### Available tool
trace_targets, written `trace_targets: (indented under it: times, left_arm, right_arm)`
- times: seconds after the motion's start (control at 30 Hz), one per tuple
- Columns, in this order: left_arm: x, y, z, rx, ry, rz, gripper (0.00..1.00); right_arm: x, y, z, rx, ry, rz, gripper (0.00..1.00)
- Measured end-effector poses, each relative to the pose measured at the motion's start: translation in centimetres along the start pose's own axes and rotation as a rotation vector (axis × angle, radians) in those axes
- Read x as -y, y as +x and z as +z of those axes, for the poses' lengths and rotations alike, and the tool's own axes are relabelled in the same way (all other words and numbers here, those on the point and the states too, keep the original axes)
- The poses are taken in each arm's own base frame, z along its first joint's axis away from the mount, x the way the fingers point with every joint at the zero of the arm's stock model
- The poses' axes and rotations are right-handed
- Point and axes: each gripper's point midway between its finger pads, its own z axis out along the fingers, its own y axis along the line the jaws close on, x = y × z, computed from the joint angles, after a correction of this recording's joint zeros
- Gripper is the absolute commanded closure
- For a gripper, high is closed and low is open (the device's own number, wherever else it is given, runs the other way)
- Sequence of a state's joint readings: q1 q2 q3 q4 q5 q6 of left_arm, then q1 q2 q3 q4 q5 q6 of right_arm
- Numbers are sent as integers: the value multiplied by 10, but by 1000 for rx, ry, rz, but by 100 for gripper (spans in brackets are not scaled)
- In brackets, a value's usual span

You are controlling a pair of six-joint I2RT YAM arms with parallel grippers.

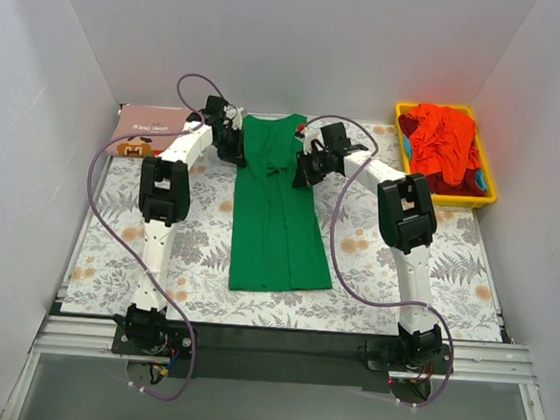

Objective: Fold and stack the t-shirts
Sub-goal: Fold the tshirt

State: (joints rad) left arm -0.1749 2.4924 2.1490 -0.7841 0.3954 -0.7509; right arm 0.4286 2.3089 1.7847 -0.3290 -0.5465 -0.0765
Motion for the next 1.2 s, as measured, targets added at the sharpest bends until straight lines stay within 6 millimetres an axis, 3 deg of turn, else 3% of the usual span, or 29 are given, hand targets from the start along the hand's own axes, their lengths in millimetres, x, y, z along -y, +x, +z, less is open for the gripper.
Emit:
trace_targets:
  times: [0.1, 0.2, 0.23, 0.3, 0.43, 0.47, 0.57, 0.67, 0.77, 0.8, 0.87, 0.93, 1.03, 1.13, 1.2]
  left_arm:
    - [-14, -28, 5, 66, -25, 38, 86]
    - [-22, -33, 3, 82, -35, 55, 75]
    - [-21, -32, 1, 84, -29, 63, 63]
    - [-18, -29, -3, 87, -6, 83, 51]
    - [-6, -10, -26, 72, 53, 94, 23]
    - [-2, -7, -36, 76, 77, 94, 14]
    - [11, -11, -76, 122, 128, 109, 11]
    - [33, -19, -139, 233, 168, 195, 10]
    - [60, -8, -205, 362, 182, 309, 9]
    - [71, -3, -227, 420, 186, 360, 2]
    - [90, 18, -263, 521, 181, 463, 2]
    - [106, 43, -285, 588, 185, 575, 2]
    - [115, 84, -291, 600, 199, 721, 4]
    - [106, 128, -269, 524, 217, 775, 12]
    - [96, 164, -247, 430, 245, 789, 16]
  right_arm:
    - [19, -17, 2, 48, 37, 13, 91]
    - [40, -37, 8, 105, 72, 23, 84]
    - [45, -40, 10, 114, 79, 29, 77]
    - [49, -40, 7, 118, 83, 43, 69]
    - [40, -48, -10, 141, 43, 42, 42]
    - [33, -50, -19, 146, 28, 41, 39]
    - [0, -62, -58, 168, -14, -18, 33]
    - [-43, -95, -114, 240, -23, -173, 23]
    - [-87, -122, -174, 332, -7, -370, 7]
    - [-100, -125, -192, 355, 2, -422, 2]
    - [-119, -125, -218, 384, 21, -510, 2]
    - [-132, -115, -233, 385, 30, -585, 2]
    - [-134, -80, -228, 307, 34, -678, 5]
    - [-131, -16, -193, 135, 26, -764, 12]
    - [-141, 42, -167, -11, -37, -806, 14]
